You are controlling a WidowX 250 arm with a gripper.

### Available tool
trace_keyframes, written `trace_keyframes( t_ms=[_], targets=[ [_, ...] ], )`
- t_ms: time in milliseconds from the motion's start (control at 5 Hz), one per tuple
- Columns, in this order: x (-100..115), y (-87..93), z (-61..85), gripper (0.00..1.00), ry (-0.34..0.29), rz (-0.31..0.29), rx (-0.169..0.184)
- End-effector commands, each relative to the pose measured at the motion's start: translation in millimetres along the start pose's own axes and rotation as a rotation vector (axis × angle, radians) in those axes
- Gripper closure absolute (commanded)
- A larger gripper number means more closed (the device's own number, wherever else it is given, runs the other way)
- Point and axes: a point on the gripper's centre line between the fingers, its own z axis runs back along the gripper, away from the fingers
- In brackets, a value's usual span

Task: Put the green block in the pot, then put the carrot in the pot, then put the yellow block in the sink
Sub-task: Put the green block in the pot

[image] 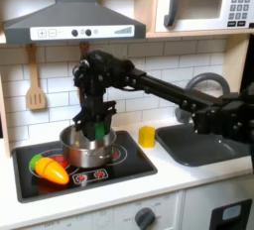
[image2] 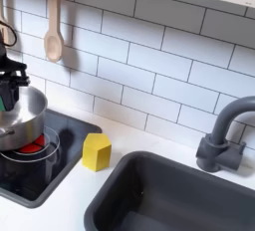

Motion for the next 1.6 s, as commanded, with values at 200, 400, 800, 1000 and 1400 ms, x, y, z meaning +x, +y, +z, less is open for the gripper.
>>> trace_keyframes(
  t_ms=[200, 400, 800, 1000, 1400],
  targets=[
    [3, 6.7, -29.0, 1.00, 0.026, 0.009, 0.013],
    [7, 9.6, -38.1, 1.00, 0.028, 0.016, 0.015],
    [5, 14.2, -52.5, 1.00, 0.032, 0.016, 0.047],
    [4, 17.1, -55.5, 1.00, 0.031, 0.002, 0.054],
    [2, 0.8, -50.3, 0.00, 0.022, -0.035, 0.043]
  ],
)
